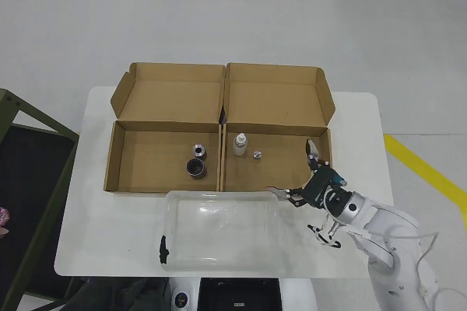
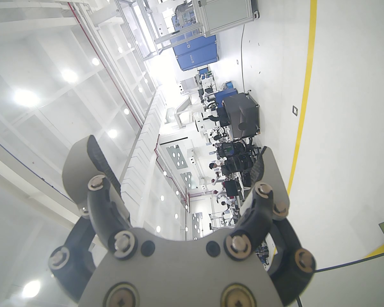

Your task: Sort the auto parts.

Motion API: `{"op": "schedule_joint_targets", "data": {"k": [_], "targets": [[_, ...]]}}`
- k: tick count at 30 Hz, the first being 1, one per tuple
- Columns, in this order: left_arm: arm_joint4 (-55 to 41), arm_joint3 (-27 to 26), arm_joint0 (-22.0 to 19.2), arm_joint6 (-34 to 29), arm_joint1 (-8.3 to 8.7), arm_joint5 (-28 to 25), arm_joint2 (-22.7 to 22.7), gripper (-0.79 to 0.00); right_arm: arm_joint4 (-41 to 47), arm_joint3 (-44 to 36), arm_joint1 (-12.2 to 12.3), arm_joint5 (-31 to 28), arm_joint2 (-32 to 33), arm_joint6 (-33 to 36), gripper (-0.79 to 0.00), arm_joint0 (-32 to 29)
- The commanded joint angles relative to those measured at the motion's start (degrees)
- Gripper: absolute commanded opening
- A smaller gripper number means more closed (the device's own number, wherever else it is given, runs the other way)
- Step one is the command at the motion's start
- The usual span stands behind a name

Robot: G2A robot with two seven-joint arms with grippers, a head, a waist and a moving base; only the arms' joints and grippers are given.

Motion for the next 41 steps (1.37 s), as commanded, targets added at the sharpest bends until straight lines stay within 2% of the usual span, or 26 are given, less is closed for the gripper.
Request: {"op": "schedule_joint_targets", "data": {"k": [1,15,41], "targets": [[0.0,0.0,0.0,0.0,0.0,0.0,0.0,0.0,-0.4,0.3,0.2,0.7,1.7,-2.4,0.0,-1.8],[0.0,0.0,0.0,0.0,0.0,0.0,0.0,0.0,-2.1,0.8,1.3,4.0,10.8,-13.3,0.0,-9.5],[0.0,0.0,0.0,0.0,0.0,0.0,0.0,-0.001,-2.4,1.0,1.6,3.7,12.3,-14.6,0.0,-10.6]]}}
